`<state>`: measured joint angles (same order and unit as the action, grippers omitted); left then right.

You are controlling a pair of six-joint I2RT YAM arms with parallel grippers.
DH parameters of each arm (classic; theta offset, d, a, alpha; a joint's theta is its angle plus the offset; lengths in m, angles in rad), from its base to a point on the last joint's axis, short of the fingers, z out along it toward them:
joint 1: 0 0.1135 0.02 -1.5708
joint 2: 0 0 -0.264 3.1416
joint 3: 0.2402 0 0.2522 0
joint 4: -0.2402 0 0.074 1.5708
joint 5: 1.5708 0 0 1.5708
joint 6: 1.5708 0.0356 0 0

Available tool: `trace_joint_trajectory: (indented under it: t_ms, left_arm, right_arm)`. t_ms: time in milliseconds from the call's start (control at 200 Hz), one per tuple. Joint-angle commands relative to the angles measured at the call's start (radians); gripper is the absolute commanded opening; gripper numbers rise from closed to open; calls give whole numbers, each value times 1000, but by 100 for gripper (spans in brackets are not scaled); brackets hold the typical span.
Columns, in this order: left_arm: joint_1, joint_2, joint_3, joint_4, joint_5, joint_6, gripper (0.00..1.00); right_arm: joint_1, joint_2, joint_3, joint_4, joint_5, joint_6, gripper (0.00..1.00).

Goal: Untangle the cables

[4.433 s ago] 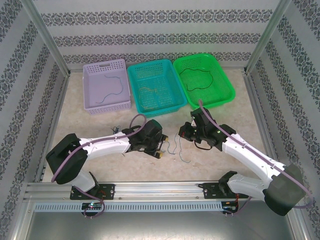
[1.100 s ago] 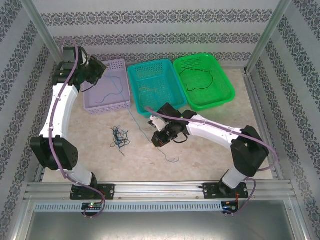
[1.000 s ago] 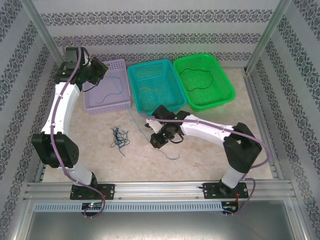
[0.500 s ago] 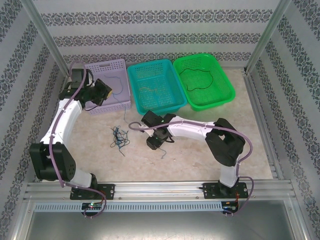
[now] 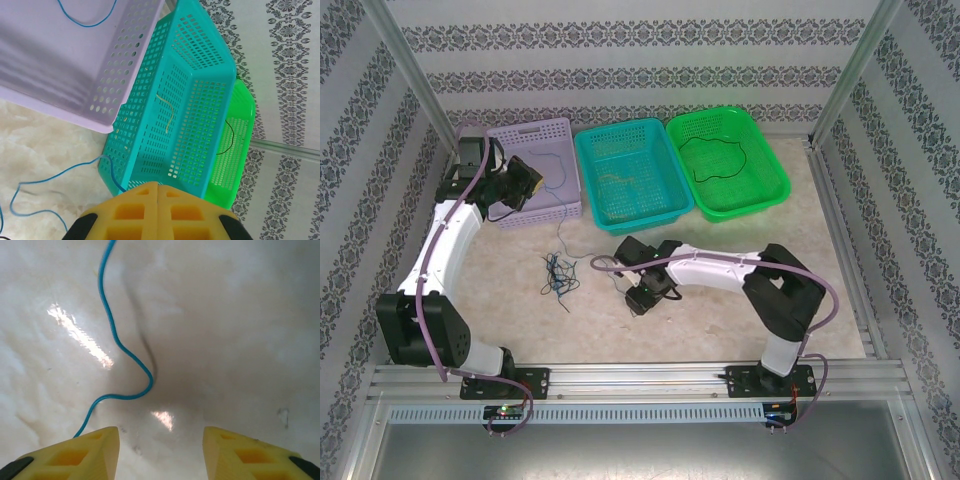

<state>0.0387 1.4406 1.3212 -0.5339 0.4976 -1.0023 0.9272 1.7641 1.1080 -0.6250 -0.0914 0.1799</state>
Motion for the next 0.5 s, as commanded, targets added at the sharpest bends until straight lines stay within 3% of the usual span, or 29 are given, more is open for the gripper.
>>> trace_joint_trajectory:
  t_ms: [0,260,495]
  left_arm:
    - [-8,-29,-6,11,7,10,0]
    - [-8,-34,-15,15,20,10,0]
    - [-8,-42,-25,18,23,10,0]
  right_arm:
    - [-6,-41,-17,7,-97,157,44]
    - [-18,-56,-2,10,-233,309,45]
    - [-79,-86,53,4,-324,612,46]
